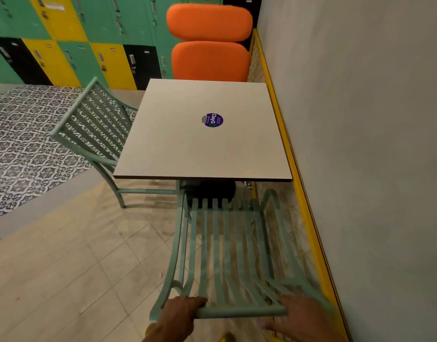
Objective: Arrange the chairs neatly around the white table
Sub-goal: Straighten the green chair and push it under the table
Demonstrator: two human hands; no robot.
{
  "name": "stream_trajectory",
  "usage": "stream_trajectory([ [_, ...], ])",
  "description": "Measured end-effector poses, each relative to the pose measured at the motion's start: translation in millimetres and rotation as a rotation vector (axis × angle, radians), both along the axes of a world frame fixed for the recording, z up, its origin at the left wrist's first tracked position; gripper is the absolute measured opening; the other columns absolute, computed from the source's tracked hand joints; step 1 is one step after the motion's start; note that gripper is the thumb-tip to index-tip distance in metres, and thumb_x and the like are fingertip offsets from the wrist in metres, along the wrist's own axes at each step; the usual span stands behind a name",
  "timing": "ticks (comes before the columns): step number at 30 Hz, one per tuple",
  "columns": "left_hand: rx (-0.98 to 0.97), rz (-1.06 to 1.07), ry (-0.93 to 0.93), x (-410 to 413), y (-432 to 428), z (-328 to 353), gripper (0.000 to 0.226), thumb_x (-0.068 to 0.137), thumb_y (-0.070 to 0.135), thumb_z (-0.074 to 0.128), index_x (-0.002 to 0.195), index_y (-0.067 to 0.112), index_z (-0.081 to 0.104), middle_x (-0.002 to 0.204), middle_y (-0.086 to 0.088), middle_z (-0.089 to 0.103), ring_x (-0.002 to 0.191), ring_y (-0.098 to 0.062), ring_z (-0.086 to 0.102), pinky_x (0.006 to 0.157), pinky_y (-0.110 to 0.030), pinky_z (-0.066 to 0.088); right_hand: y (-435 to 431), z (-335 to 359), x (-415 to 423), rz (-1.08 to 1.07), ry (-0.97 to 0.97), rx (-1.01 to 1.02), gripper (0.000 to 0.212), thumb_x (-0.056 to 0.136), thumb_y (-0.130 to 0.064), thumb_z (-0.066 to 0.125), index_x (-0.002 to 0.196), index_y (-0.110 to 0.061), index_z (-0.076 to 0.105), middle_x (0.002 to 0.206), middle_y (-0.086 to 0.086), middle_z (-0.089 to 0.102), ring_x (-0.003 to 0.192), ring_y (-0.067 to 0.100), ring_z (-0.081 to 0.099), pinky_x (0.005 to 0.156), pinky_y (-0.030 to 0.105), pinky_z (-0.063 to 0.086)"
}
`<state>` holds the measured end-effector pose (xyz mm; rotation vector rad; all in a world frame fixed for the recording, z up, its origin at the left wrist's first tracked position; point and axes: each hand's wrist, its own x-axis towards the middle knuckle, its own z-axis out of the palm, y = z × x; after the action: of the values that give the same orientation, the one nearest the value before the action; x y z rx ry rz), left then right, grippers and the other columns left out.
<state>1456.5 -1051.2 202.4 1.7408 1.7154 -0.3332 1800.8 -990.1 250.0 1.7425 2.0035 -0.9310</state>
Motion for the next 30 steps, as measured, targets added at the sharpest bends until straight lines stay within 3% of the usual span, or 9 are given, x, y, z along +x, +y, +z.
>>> stream_trajectory([
  [3,0.028,-0.004,0.005,-2,0,-3,0.058,0.094,0.019,0.057,0.138,0.057,0.048,0.124,0.014,0.07,0.111,-0.015,0.069,0.101,-0.038,0.053,4,0,4,0.105,-0.102,0.047,0.059,0.083,-0.059,0.066,0.141,-0.052,0.055,0.149,-0.012,0.055,0.132,0.014,0.055,0.111,0.035,0.047],
  [6,0.036,-0.012,0.005,-4,2,-4,0.057,0.095,0.018,0.058,0.139,0.054,0.05,0.122,0.013,0.071,0.11,-0.014,0.069,0.1,-0.037,0.053,7,-2,0,0.128,-0.124,0.068,0.047,0.088,-0.041,0.065,0.135,-0.044,0.062,0.147,-0.006,0.055,0.13,0.017,0.058,0.11,0.036,0.049],
  [17,0.194,-0.04,0.022,-5,24,-1,0.052,0.101,0.018,0.057,0.145,0.044,0.054,0.122,0.009,0.072,0.108,-0.012,0.068,0.095,-0.029,0.052,26,-6,-4,0.184,-0.218,0.119,0.036,0.096,-0.029,0.059,0.131,-0.036,0.065,0.133,-0.005,0.068,0.119,0.02,0.064,0.095,0.039,0.056],
  [25,0.24,-0.018,0.04,-13,44,2,0.049,0.102,0.02,0.059,0.145,0.043,0.056,0.127,0.011,0.07,0.115,-0.01,0.066,0.1,-0.028,0.052,42,-8,-12,0.217,-0.239,0.177,0.032,0.096,-0.034,0.062,0.128,-0.032,0.067,0.127,-0.002,0.068,0.114,0.021,0.066,0.093,0.039,0.057],
  [30,0.228,-0.005,0.023,-13,50,1,0.047,0.101,0.018,0.061,0.142,0.041,0.059,0.124,0.012,0.071,0.111,-0.009,0.066,0.095,-0.026,0.051,49,-7,-13,0.249,-0.249,0.178,0.035,0.098,-0.034,0.062,0.133,-0.033,0.064,0.13,-0.001,0.067,0.118,0.023,0.064,0.096,0.039,0.055],
])
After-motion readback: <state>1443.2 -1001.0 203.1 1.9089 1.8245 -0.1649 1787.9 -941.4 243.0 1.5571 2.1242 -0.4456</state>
